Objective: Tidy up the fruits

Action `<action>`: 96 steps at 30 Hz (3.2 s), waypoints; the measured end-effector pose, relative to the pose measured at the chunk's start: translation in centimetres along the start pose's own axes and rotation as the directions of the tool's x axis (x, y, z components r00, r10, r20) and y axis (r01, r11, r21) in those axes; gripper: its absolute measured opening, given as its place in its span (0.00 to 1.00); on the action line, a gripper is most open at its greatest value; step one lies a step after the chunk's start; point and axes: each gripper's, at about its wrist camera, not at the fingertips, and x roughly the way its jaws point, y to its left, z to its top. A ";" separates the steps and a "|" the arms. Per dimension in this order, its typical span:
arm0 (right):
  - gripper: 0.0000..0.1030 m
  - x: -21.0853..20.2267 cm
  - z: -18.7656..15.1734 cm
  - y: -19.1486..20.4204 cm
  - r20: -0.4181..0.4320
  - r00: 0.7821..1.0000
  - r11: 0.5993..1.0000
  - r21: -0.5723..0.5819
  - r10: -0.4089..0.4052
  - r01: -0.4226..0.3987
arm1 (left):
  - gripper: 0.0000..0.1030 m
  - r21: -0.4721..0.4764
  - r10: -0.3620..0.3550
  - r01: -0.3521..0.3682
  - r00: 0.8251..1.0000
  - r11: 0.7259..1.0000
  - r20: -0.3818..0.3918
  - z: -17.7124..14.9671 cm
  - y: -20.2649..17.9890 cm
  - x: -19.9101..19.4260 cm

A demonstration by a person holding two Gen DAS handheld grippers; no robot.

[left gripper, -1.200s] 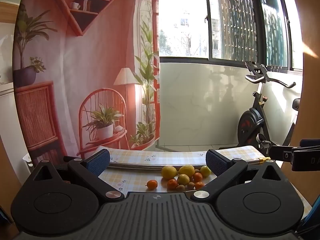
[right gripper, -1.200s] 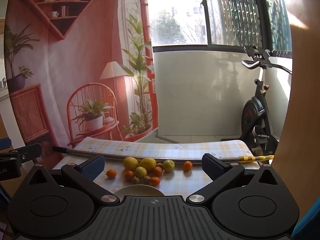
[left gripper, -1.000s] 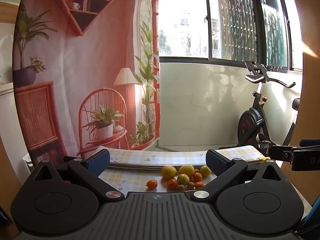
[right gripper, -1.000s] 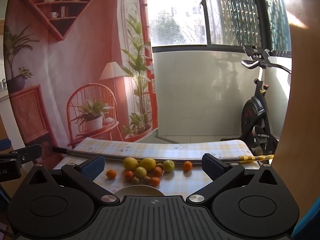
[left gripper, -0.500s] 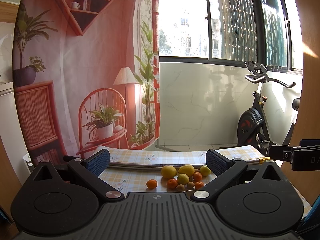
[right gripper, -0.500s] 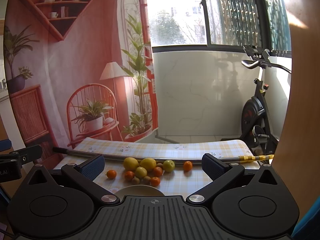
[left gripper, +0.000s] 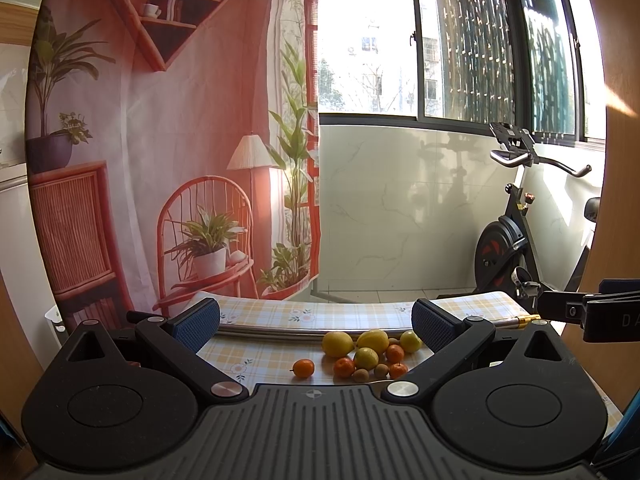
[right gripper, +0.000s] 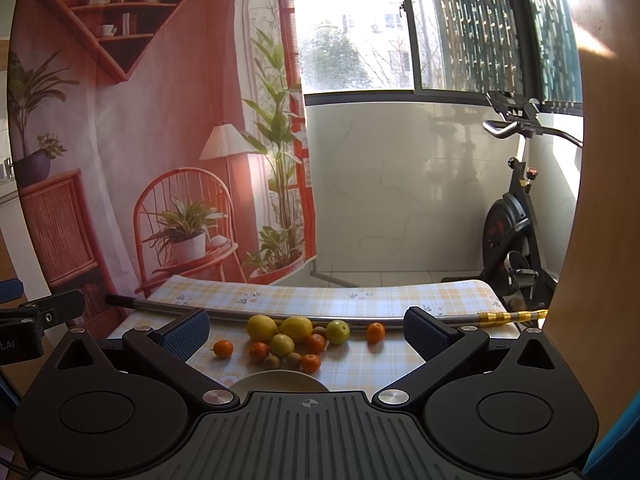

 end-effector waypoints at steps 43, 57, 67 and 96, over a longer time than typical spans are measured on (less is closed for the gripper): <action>1.00 18.2 -4.8 -9.6 -0.074 0.994 0.994 0.086 0.081 -0.075 | 0.96 -0.247 -0.029 -0.002 0.992 0.969 -0.121 -3.8 8.6 20.3; 1.00 23.3 -5.2 -10.0 -0.143 0.988 0.997 0.041 0.065 -0.059 | 0.94 -0.362 -0.017 -0.058 0.979 0.930 -0.201 -5.8 9.8 26.1; 1.00 25.9 -6.0 -10.2 -0.183 0.981 0.998 0.019 0.067 -0.065 | 0.95 -0.196 0.120 -0.187 0.943 0.963 -0.311 -6.3 8.9 29.9; 0.97 30.1 -7.2 -11.2 -0.292 0.953 0.993 0.109 0.078 -0.048 | 0.51 -0.169 -0.219 0.156 0.857 0.973 -0.466 -12.9 5.7 41.0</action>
